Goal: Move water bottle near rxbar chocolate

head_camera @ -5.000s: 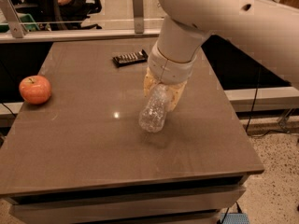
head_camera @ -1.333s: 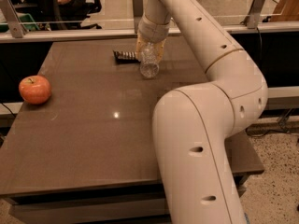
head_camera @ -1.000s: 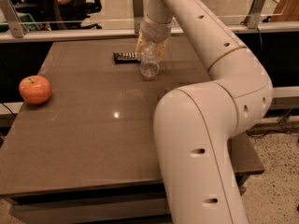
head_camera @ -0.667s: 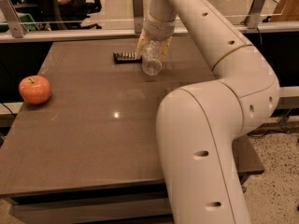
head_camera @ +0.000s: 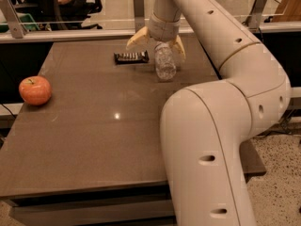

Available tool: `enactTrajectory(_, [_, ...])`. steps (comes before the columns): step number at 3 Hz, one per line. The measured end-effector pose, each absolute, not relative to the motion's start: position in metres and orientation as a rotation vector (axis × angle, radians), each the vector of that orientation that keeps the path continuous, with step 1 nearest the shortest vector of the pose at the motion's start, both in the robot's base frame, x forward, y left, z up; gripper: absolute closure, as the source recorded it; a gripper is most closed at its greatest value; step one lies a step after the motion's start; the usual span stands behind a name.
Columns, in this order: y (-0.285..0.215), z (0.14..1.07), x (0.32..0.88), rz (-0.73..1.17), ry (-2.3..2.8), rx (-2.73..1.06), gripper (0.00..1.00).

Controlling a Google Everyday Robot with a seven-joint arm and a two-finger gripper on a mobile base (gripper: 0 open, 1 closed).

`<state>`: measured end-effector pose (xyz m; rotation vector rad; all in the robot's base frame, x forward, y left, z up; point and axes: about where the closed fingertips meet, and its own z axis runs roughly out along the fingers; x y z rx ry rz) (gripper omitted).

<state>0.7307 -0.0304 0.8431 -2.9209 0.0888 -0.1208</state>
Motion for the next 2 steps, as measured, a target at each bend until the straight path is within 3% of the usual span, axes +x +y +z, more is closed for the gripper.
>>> enactTrajectory(2, [-0.0328,0.8451,0.7244,-0.112,0.095,-2.915,0.0])
